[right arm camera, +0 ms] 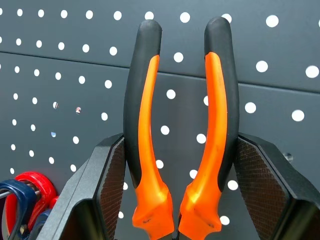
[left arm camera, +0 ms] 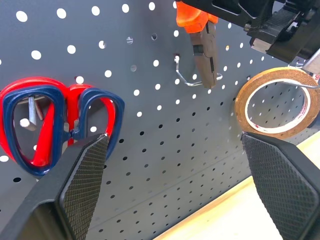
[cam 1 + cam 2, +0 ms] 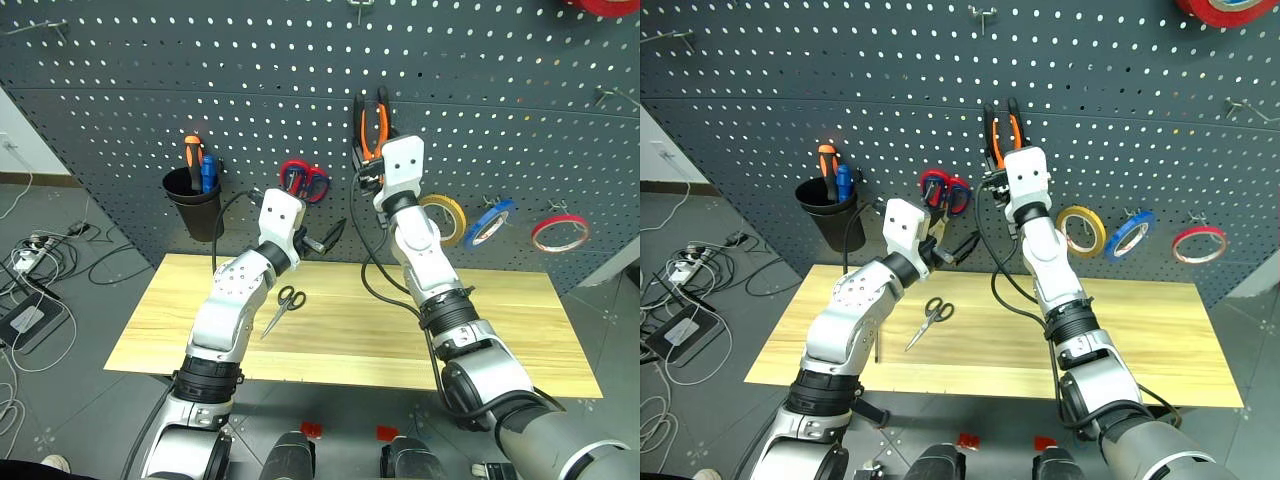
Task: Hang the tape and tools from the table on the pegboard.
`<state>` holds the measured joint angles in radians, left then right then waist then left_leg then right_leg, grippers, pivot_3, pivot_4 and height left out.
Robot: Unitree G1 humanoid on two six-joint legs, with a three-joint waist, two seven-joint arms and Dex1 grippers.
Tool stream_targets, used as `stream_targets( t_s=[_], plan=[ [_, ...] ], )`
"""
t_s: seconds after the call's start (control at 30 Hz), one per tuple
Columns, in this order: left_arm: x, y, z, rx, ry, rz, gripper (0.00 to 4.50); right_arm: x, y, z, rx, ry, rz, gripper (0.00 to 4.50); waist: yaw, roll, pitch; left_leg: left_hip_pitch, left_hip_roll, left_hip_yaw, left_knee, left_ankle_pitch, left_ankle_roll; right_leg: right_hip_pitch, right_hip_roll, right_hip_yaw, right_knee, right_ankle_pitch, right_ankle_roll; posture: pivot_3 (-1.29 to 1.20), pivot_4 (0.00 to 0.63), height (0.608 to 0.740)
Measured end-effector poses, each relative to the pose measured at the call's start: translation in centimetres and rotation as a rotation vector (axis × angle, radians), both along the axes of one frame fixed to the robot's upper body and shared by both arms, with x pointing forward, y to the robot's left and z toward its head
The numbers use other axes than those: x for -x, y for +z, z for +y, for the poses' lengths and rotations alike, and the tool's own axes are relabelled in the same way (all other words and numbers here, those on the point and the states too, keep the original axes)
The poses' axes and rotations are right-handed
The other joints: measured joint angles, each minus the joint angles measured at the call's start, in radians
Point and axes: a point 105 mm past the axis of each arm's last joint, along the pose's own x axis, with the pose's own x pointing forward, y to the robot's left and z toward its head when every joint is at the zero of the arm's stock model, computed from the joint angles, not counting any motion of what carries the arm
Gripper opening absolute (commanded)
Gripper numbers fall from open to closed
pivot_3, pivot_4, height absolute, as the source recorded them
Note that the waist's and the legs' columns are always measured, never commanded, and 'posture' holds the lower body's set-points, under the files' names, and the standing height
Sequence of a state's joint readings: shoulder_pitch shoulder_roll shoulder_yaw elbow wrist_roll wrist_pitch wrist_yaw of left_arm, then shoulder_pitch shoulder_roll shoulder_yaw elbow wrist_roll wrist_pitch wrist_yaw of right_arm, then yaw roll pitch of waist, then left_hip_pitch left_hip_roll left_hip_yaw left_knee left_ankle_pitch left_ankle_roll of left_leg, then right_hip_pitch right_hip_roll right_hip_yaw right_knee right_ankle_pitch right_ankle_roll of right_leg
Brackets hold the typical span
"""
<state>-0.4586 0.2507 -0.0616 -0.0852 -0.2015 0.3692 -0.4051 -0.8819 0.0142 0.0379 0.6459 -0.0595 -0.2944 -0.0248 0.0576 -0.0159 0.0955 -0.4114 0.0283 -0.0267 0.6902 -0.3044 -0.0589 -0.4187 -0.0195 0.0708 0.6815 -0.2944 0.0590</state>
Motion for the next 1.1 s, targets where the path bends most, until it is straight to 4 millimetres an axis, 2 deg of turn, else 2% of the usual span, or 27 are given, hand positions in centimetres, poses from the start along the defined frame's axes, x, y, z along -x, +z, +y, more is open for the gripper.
stream_targets(
  t_s=[0.1, 0.23, 0.47, 0.6, 0.67, 0.87, 0.97, 1.1],
  plan=[
    [0.1, 0.1, -0.1, 0.002, -0.003, 0.0, 4.5, -0.5, -1.0, -0.5, -0.009, -0.023, 0.029, 2.91, 0.001, 0.003, 0.006, 0.001, 0.0, 0.0, 0.0, 0.0, 0.0, 0.001, 0.0, 0.0, 0.0, 0.0, 0.0, 0.25, 0.167, 0.74],
    [0.1, -0.1, -0.3, 0.002, -0.007, 0.01, 4.5, -0.7, -0.8, -0.4, -0.012, -0.027, 0.019, 2.91, 0.0, 0.006, 0.018, 0.009, 0.0, 0.001, -0.001, 0.0, 0.001, 0.009, 0.0, 0.0, -0.001, 0.0, 0.0, 0.25, 0.171, 0.74],
    [0.2, 0.1, -0.2, -0.004, -0.013, 0.006, 4.5, -0.7, 2.2, -0.3, -0.026, -0.032, -0.07, 2.91, 0.001, 0.006, 0.037, 0.012, 0.0, 0.0, 0.0, -0.002, 0.006, 0.012, 0.0, 0.0, 0.0, 0.0, -0.001, 0.24, 0.177, 0.74],
    [0.2, 0.0, -0.2, -0.005, -0.016, 0.008, 4.5, -0.4, 4.1, -1.2, -0.072, -0.055, -0.123, 2.91, 0.005, 0.007, 0.043, 0.012, 0.0, 0.0, -0.002, -0.002, 0.005, 0.012, -0.001, 0.0, -0.001, 0.0, -0.001, 0.25, 0.18, 0.74],
    [0.2, 0.0, -0.2, -0.005, -0.017, 0.008, 4.5, -0.3, 4.3, -1.2, -0.093, -0.059, -0.128, 2.91, 0.005, 0.006, 0.043, 0.012, 0.0, 0.0, -0.005, -0.001, 0.005, 0.012, -0.001, 0.0, -0.001, 0.0, -0.001, 0.26, 0.182, 0.74],
    [0.3, 0.1, -0.1, -0.01, -0.02, 0.006, 4.5, 0.0, 4.0, 0.1, -0.128, -0.046, -0.112, 2.91, 0.001, 0.007, 0.047, 0.012, 0.001, 0.001, -0.01, 0.002, 0.003, 0.009, -0.001, 0.0, -0.001, -0.001, -0.002, 0.27, 0.191, 0.74],
    [0.1, 0.1, 0.5, -0.025, -0.003, 0.014, 4.5, -0.1, 3.5, 0.4, -0.133, -0.045, -0.095, 2.91, 0.0, 0.007, 0.052, 0.012, 0.001, 0.0, -0.01, 0.002, 0.003, 0.009, -0.001, 0.0, -0.001, -0.001, -0.003, 0.28, 0.193, 0.74],
    [0.0, 0.2, 1.3, -0.03, 0.018, 0.011, 4.5, -0.1, 1.5, 0.6, -0.135, -0.048, -0.046, 2.91, 0.002, 0.005, 0.057, 0.012, 0.001, 0.0, -0.01, 0.002, 0.003, 0.01, -0.001, 0.0, -0.001, -0.002, -0.003, 0.28, 0.196, 0.74]
  ],
)
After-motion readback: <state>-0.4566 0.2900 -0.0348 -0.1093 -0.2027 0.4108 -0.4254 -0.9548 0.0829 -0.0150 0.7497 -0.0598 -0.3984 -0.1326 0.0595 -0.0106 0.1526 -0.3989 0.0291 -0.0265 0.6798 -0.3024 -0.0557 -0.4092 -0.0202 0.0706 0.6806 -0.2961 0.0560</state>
